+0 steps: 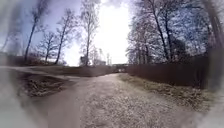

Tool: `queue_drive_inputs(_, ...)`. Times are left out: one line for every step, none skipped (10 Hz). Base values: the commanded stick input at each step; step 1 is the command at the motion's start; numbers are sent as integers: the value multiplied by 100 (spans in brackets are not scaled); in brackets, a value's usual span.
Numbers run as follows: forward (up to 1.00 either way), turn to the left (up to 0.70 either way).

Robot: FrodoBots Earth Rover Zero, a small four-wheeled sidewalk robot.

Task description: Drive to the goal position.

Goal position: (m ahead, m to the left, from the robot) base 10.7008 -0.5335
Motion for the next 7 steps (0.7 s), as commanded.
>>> queue_drive_inputs(100, 0)
queue_drive_inputs(100, 0)
queue_drive_inputs(100, 5)
queue_drive_inputs(100, 25)
queue_drive_inputs(100, 12)
queue_drive_inputs(100, 0)
queue_drive_inputs(100, 0)
